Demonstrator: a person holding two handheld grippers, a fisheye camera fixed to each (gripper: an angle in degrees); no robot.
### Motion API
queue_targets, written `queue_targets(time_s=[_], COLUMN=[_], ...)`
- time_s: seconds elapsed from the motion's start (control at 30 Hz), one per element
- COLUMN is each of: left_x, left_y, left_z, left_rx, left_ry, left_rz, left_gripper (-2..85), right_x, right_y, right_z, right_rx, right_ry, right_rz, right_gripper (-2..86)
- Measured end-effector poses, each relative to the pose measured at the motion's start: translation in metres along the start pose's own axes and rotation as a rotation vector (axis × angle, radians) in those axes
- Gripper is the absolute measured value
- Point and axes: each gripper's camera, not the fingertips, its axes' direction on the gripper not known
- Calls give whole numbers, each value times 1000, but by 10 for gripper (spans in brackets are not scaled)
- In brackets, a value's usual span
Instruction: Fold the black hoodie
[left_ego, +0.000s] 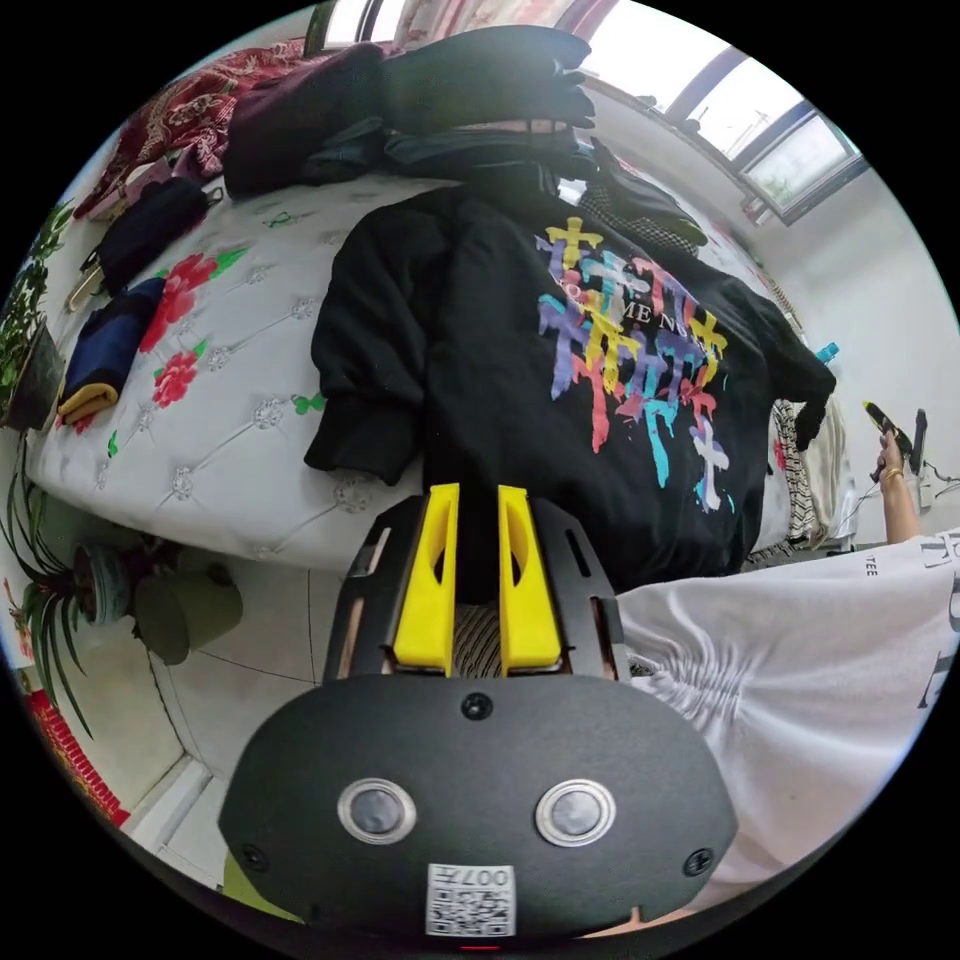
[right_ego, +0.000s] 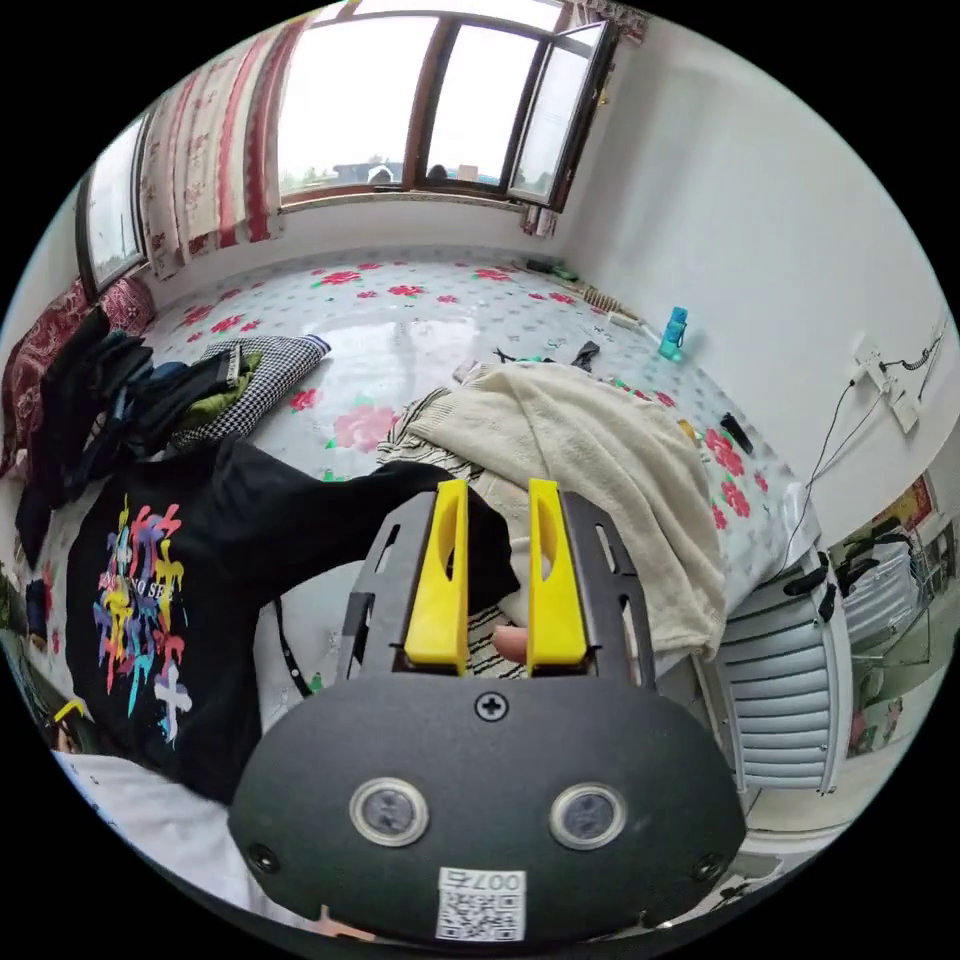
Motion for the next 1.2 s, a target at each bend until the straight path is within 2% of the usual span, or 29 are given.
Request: queue_targets(time_s=[0.03,0.13,0.2,0.3,0.43,0.47,0.5,0.53,0.6,0.67,0.73,0.83,0.9,1.07,1.13,1.2], left_x=[-3,-24,-44,-65,-73,-73,-71,-70,-66,-73,-90,-125,-146,-139,-122,-107], left_y=[6,42,68,80,64,56,50,48,52,66,87,120,134,121,110,99], left_z=[-4,-26,-41,-48,-31,-23,-18,-18,-33,-53,-71,-93,-101,-107,-112,-120], left_rx=[4,9,21,14,-60,-93,-115,-123,-94,-41,3,30,12,-5,-26,-77], left_ry=[-5,-45,-47,-7,27,33,33,34,19,41,59,65,62,150,66,-9], left_rz=[-8,-66,-117,-122,-35,-7,11,18,63,86,78,90,119,192,240,306], left_gripper=[71,78,86,100,109,109,106,104,98,96,99,122,139,155,141,110], right_x=[-5,-65,-135,-217,-292,-309,-311,-309,-282,-243,-205,-169,-166,-201,-214,-222], right_y=[5,66,139,234,309,326,336,336,309,298,300,329,369,445,460,460], right_z=[-1,1,12,18,19,25,21,20,21,1,-22,-50,-45,8,34,41], right_rx=[3,-17,-153,-315,-408,-441,-374,-375,-463,-393,-313,-315,-409,-638,-734,-750], right_ry=[-43,-356,-610,-761,-711,-606,-524,-514,-514,-530,-456,-567,-661,-674,-736,-762], right_rz=[-26,-198,-326,-418,-548,-619,-678,-692,-595,-478,-351,-271,-209,-142,-91,-59], right_gripper=[45,59,70,78,53,31,21,16,10,13,29,78,106,132,121,71])
